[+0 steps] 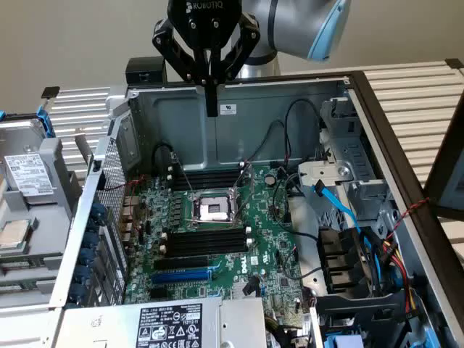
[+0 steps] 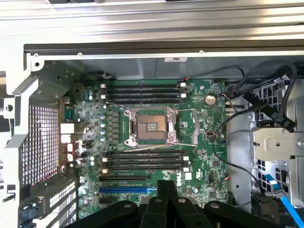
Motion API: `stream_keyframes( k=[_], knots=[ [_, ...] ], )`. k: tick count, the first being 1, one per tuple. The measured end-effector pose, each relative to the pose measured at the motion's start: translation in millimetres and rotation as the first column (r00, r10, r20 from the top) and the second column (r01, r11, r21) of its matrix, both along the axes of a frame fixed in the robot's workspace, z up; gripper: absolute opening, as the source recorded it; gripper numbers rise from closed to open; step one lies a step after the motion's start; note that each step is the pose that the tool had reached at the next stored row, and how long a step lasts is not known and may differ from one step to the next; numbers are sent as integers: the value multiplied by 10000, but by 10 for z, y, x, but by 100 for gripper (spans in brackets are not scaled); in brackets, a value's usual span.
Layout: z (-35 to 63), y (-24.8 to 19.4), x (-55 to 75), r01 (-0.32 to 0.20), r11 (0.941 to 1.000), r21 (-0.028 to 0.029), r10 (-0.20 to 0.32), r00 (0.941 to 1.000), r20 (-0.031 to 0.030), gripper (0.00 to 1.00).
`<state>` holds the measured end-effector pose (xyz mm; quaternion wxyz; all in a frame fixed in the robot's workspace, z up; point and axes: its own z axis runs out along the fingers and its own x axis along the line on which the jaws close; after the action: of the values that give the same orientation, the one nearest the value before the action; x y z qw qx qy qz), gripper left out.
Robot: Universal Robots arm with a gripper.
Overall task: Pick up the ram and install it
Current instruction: 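Reach for the ram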
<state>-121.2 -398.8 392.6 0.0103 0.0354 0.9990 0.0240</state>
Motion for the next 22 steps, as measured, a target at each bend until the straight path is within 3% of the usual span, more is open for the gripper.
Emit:
stream_keyframes(
  k=[12, 22],
  knots=[
    [0, -6, -9, -1, 10000, -1, 1, 10000, -2, 10],
    [-21, -1, -457, -1, 10000, -1, 1, 10000, -12, 10]
  ],
)
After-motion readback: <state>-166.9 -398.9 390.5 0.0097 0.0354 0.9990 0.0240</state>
